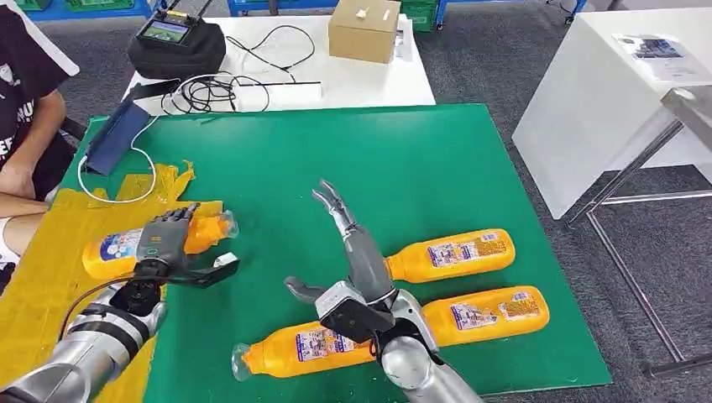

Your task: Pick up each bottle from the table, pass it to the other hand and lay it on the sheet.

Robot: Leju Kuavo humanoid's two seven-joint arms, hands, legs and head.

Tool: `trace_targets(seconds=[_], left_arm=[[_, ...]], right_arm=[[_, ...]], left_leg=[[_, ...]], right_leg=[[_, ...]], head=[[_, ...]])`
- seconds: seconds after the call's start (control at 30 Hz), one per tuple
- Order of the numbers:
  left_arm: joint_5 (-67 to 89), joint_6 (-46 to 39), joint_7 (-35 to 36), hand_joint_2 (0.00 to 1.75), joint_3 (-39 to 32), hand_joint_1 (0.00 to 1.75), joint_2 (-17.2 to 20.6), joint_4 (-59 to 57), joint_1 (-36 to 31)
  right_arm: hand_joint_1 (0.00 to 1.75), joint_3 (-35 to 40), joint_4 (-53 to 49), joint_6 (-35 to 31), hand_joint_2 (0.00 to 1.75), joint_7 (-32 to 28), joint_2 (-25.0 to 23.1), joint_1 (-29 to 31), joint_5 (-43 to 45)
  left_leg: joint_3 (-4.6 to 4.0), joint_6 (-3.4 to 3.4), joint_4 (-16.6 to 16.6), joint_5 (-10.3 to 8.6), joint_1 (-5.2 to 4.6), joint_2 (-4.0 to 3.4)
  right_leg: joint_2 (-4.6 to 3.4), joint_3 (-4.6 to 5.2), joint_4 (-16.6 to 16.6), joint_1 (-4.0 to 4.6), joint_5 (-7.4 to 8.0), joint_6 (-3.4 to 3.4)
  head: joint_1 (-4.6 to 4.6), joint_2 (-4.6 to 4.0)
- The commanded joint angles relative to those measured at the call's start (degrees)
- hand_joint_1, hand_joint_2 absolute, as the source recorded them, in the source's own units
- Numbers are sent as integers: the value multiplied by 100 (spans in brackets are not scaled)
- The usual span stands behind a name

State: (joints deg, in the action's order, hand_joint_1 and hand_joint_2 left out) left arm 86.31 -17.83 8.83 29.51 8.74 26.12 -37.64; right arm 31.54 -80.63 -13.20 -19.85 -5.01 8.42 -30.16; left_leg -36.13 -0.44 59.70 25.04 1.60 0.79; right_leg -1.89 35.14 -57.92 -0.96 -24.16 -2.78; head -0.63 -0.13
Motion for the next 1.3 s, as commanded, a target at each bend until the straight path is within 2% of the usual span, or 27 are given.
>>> trace_targets(seconds=[0.03,0.13,0.23,0.4,0.47,0.53,0.57,0.6,0.67,0.73,0.87,1.0,1.17,1.3], left_arm=[[-994,438,-1161,175,-887,0,-333,-178,58],[-1511,680,-1627,175,-1110,0,-356,-71,120],[-1764,808,-1809,175,-1161,0,-313,-9,151],[-2588,852,-2548,175,-1386,0,-308,286,265],[-2592,860,-2545,175,-1379,0,-309,298,263],[-2827,626,-2753,175,-1442,0,-321,499,340],[-2880,-78,-2920,175,-1455,0,-329,878,481],[-2913,-590,-2958,175,-1500,0,-335,1218,612],[-3228,-994,-3101,175,-1603,0,-299,2294,1089],[-3446,-1051,-3195,175,-1663,0,-266,2918,1379],[-3581,-1098,-3226,175,-1729,0,-267,3223,1517],[-4028,-1202,-3409,175,-1894,0,-368,3710,1774],[-4127,-1158,-3363,175,-1859,0,-473,3760,1908],[-4161,-1214,-3304,175,-1868,0,-496,3794,2030]], right_arm=[[0,199,423,53,175,144,207,238,-318],[0,360,499,162,175,242,336,308,-561],[0,457,559,270,175,271,411,347,-646],[0,862,749,1201,175,42,722,451,-391],[0,862,754,1201,175,33,730,442,-383],[0,963,738,1460,175,-101,822,475,-226],[0,1086,706,1707,175,-258,1026,482,-149],[0,1167,689,1683,175,-306,1159,480,-255],[0,1361,641,1650,175,-447,1495,469,-454],[0,1422,597,1690,175,-557,1699,440,-447],[0,1484,577,1704,175,-576,1831,449,-510],[0,1787,834,1514,175,-186,2256,708,-1073],[0,2069,968,1264,175,302,2388,856,-1676],[0,2178,701,1147,175,646,2570,881,-1908]], left_leg=[[27,13,-14,2,-5,-4],[22,10,-11,3,-5,-1],[18,8,-8,1,-4,2],[33,10,-13,1,-5,-5],[43,13,-19,-1,-6,-5],[30,8,-9,0,-3,3],[37,14,-14,0,-7,2],[42,16,-18,0,-7,2],[30,10,-10,0,-4,5],[25,12,-7,2,-5,6],[39,17,-12,8,-9,7],[16,12,-3,5,-9,1],[30,16,-13,4,-11,-2],[28,16,-12,5,-11,4]], right_leg=[[15,-27,14,1,-2,8],[12,-24,10,-1,-2,6],[12,-21,9,-1,1,5],[9,-34,14,0,3,7],[15,-41,19,0,4,9],[16,-31,10,1,0,5],[21,-39,15,-1,0,7],[25,-44,19,0,1,9],[19,-35,13,0,0,3],[22,-29,13,-1,-2,2],[30,-45,17,-3,-8,6],[17,-21,11,-3,-1,4],[22,-32,20,-2,2,8],[27,-31,17,-3,-3,8]], head=[[0,0],[0,0],[0,0],[0,0],[0,0],[0,0],[-2,0],[0,0],[-2,0],[-2,0],[0,0],[0,0],[0,0],[0,0]])
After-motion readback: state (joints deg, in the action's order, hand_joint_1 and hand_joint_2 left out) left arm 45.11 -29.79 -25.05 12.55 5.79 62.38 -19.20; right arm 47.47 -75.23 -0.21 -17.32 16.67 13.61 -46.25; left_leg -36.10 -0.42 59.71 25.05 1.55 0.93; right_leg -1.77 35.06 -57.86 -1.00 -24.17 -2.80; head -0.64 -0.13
